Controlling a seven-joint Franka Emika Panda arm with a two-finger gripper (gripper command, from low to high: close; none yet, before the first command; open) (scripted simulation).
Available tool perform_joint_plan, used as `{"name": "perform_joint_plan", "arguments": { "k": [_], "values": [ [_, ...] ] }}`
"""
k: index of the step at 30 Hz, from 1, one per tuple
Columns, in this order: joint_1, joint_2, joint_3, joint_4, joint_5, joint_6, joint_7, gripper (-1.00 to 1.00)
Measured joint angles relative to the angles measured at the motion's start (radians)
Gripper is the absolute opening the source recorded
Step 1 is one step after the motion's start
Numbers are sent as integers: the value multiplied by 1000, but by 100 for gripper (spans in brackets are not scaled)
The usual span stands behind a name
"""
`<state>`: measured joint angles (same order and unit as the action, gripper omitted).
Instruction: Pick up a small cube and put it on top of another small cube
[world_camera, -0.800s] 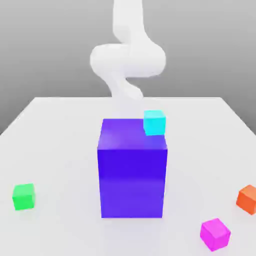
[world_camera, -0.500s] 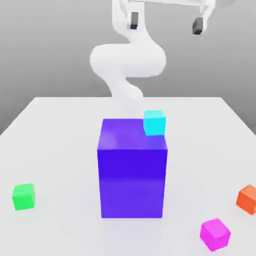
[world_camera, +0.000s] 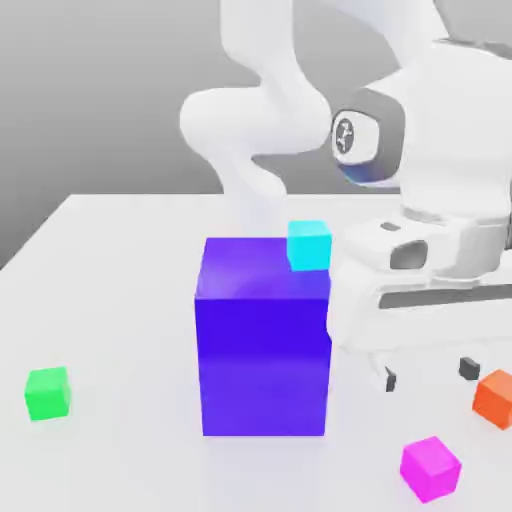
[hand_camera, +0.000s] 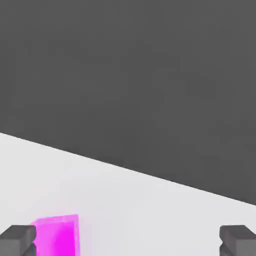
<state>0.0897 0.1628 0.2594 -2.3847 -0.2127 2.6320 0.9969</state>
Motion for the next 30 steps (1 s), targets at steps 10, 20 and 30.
{"name": "perform_joint_plan", "arguments": {
  "k": [10,20,30],
  "values": [
    [102,309,-59,23,-71,183,61,-100],
    [58,187,0,-6,-2,91,10,-100],
    [-250,24,-172,-117,91,38,-280,-100]
  ]
}}
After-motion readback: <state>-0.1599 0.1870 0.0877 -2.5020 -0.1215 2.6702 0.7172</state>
